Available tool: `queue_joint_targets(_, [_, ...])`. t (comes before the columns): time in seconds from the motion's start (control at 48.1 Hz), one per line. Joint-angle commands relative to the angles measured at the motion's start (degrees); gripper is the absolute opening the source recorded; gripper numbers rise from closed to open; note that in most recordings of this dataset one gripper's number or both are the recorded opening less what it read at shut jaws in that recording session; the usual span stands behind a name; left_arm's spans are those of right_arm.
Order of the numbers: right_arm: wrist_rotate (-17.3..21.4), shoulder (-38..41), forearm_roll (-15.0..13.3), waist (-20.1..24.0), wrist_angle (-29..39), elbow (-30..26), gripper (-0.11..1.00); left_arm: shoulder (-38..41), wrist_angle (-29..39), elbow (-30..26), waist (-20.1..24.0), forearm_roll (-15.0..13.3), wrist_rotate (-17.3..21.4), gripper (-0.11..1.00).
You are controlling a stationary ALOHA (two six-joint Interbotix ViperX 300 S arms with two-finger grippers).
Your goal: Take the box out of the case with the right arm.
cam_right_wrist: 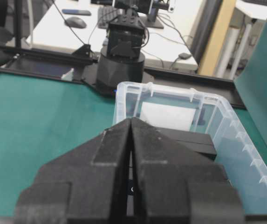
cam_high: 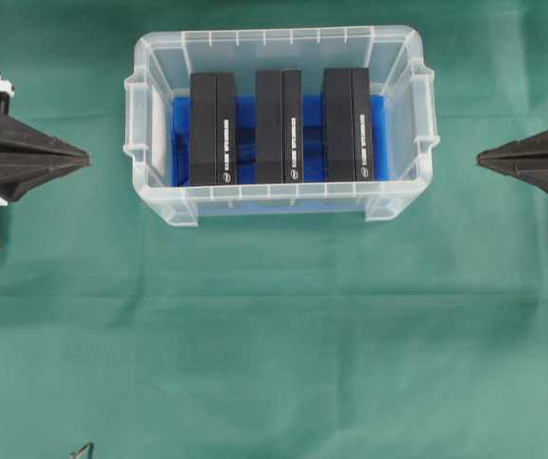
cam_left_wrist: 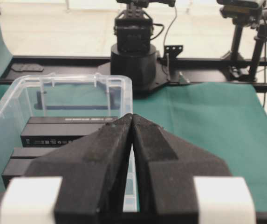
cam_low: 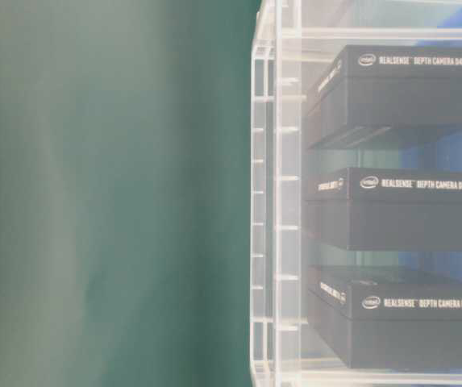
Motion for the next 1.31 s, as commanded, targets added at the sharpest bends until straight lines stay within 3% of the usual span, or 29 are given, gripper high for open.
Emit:
queue_joint_targets(0.0, [0.5, 0.4, 0.3, -0.1, -0.1, -1.0, 0.0, 0.3, 1.4, -1.8, 0.2, 1.4, 0.0, 0.0])
queue_joint_targets(0.416, [5.0, 0.2, 0.3, -0.1, 9.0, -7.5, 0.0, -3.1, 6.1, -5.7, -0.1, 1.4, -1.8, 0.0])
queue_joint_targets(0.644, [9.3, 1.2, 0.3, -0.2, 20.3, -19.2, 0.0, -3.5, 20.4, -16.6, -0.5, 1.4, -4.0, 0.0])
queue_joint_targets(0.873, [9.6, 4.4, 0.3, -0.1, 32.3, -30.4, 0.0, -1.9, 34.5, -27.9, -0.5, 1.4, -4.5, 0.0])
queue_joint_targets(1.164, [9.7, 5.6, 0.3, -0.4, 37.5, -31.2, 0.0, -0.1, 40.2, -30.2, -0.5, 1.5, -4.5, 0.0])
queue_joint_targets(1.289, [9.7, 5.7, 0.3, -0.4, 43.5, -31.6, 0.0, 0.5, 43.8, -31.0, -0.5, 1.5, -4.6, 0.0])
